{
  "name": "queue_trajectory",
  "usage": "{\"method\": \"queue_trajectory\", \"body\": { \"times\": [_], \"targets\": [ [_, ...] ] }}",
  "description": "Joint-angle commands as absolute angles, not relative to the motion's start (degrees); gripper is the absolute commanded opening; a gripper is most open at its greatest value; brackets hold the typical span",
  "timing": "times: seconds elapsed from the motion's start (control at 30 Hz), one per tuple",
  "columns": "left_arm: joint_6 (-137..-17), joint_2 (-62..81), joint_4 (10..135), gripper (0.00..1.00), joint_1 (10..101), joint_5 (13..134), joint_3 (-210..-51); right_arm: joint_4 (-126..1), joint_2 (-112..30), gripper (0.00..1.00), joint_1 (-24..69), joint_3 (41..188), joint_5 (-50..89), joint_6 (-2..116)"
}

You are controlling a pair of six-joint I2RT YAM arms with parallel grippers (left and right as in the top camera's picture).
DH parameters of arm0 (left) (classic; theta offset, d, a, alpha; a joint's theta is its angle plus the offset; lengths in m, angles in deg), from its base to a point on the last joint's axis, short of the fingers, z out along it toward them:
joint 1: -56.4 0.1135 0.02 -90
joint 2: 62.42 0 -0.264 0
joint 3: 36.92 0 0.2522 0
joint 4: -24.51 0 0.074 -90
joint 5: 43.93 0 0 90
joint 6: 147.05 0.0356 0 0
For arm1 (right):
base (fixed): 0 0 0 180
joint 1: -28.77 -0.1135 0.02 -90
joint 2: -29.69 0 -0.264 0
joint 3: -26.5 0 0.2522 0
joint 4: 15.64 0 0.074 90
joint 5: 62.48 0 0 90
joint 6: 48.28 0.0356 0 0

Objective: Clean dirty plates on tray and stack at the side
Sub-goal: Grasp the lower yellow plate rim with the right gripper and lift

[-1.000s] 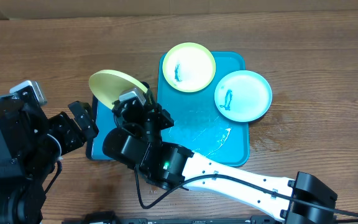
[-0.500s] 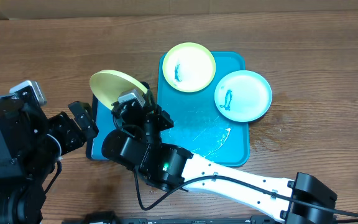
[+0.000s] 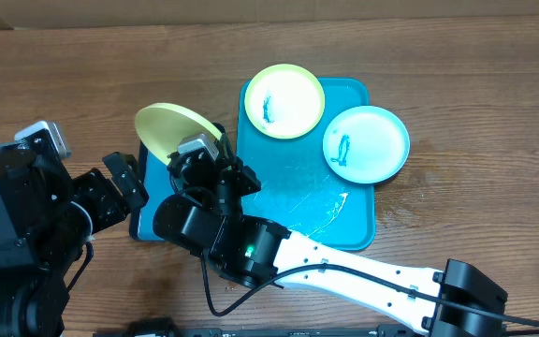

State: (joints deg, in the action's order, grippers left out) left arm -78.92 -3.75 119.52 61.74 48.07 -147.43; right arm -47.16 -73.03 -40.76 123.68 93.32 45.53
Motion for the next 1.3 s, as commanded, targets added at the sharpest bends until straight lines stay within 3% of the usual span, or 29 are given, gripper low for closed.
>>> {"method": "queue_trajectory", "body": {
  "times": [0.0, 0.13, 0.2, 1.03, 1.13, 1.2, 1.27],
  "targets": [
    [-77.63, -3.62, 119.46, 1.0, 61.9, 48.86, -148.13, -46.52, -72.13, 0.04, -41.29, 124.55, 91.23, 43.32],
    [-77.63, -3.62, 119.5, 1.0, 61.9, 48.88, -148.13, -46.66, -72.13, 0.04, -41.0, 124.55, 90.79, 45.53],
    [-77.63, -3.62, 119.48, 1.0, 61.9, 48.86, -148.13, -46.59, -72.13, 0.04, -41.27, 124.55, 91.4, 39.96],
    [-77.7, -3.62, 119.5, 1.0, 61.9, 48.9, -148.13, -45.58, -72.11, 0.04, -39.95, 124.55, 94.44, 45.03],
    [-77.7, -3.62, 119.46, 1.0, 61.9, 48.9, -148.13, -45.74, -72.11, 0.04, -40.33, 124.55, 90.15, 43.04],
    [-77.7, -3.62, 119.48, 1.0, 61.9, 48.9, -148.13, -44.73, -72.13, 0.04, -40.11, 124.55, 97.26, 36.79],
    [-77.76, -3.62, 119.48, 1.0, 61.9, 48.92, -148.13, -43.46, -72.11, 0.04, -39.56, 124.55, 98.0, 39.94]
  ]
}}
